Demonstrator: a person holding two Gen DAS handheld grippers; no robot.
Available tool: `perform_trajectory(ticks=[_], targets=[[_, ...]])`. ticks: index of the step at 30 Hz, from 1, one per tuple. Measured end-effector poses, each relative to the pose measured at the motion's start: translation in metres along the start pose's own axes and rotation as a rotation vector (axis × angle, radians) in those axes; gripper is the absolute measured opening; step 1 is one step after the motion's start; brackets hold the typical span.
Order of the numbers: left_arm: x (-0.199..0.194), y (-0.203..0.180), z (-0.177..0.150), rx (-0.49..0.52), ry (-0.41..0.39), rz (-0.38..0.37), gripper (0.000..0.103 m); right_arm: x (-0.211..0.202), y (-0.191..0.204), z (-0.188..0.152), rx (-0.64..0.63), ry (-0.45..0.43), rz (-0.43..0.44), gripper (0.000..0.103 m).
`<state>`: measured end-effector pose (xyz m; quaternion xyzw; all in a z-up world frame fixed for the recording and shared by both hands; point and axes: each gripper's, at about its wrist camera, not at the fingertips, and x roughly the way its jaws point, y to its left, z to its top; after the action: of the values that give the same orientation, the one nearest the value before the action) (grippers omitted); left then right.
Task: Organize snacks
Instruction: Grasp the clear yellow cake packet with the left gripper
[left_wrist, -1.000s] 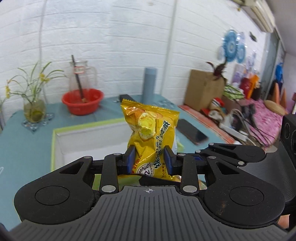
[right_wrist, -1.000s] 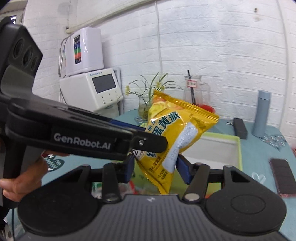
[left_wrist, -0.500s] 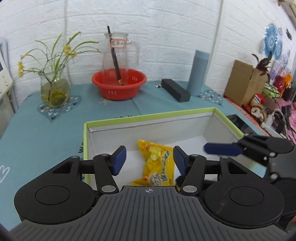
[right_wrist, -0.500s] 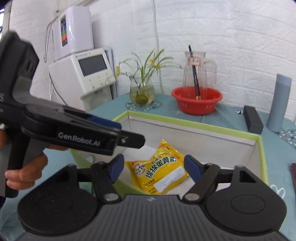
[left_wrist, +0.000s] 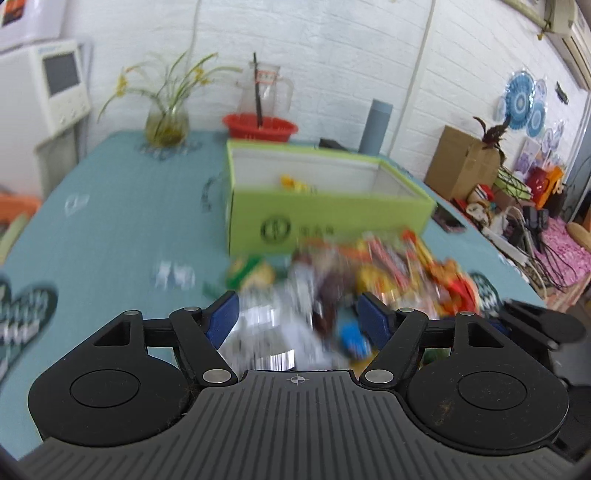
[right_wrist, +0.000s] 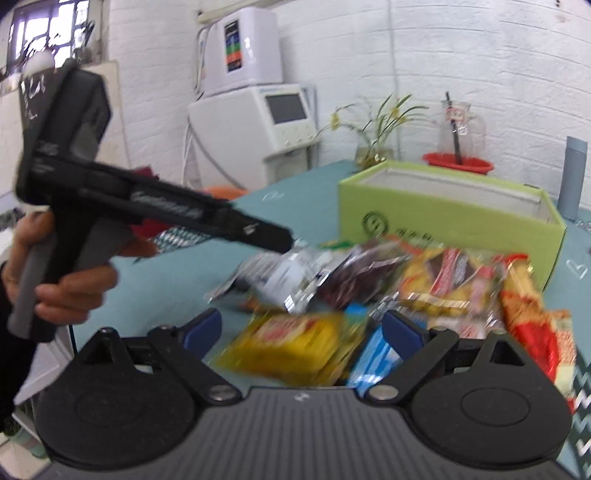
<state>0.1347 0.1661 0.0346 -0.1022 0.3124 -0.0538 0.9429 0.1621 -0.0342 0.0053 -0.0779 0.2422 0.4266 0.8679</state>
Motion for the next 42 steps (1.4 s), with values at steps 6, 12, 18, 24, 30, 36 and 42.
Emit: perform_trajectory(ticks=[6,12,18,24,30,36,42], targets=[[-0.019,0.018,-0.057,-0.174,0.082,0.018,0.054,0.029,-0.006,0.011,-0.067,0.002,0.025,0.095],[-0.038,0.045,-0.068,-0.27,0.046,0.078,0.058,0.047,-0.001,0.013,-0.107,0.087,0.079,0.095],[-0.034,0.056,-0.071,-0.285,0.056,0.095,0.062,0.016,0.03,-0.02,0.025,0.151,0.232,0.1],[-0.031,0.058,-0.071,-0.322,0.059,0.077,0.062,0.016,0.038,0.003,-0.104,0.07,0.117,0.1],[-0.046,0.061,-0.077,-0.339,0.038,0.118,0.066,0.058,0.028,0.0,-0.051,0.172,0.17,0.1],[-0.038,0.064,-0.081,-0.367,0.075,0.062,0.066,0.027,0.046,-0.012,-0.046,0.11,0.148,0.1],[-0.025,0.045,-0.074,-0.364,0.091,-0.06,0.066,0.044,0.038,-0.018,-0.003,0.145,0.117,0.1]])
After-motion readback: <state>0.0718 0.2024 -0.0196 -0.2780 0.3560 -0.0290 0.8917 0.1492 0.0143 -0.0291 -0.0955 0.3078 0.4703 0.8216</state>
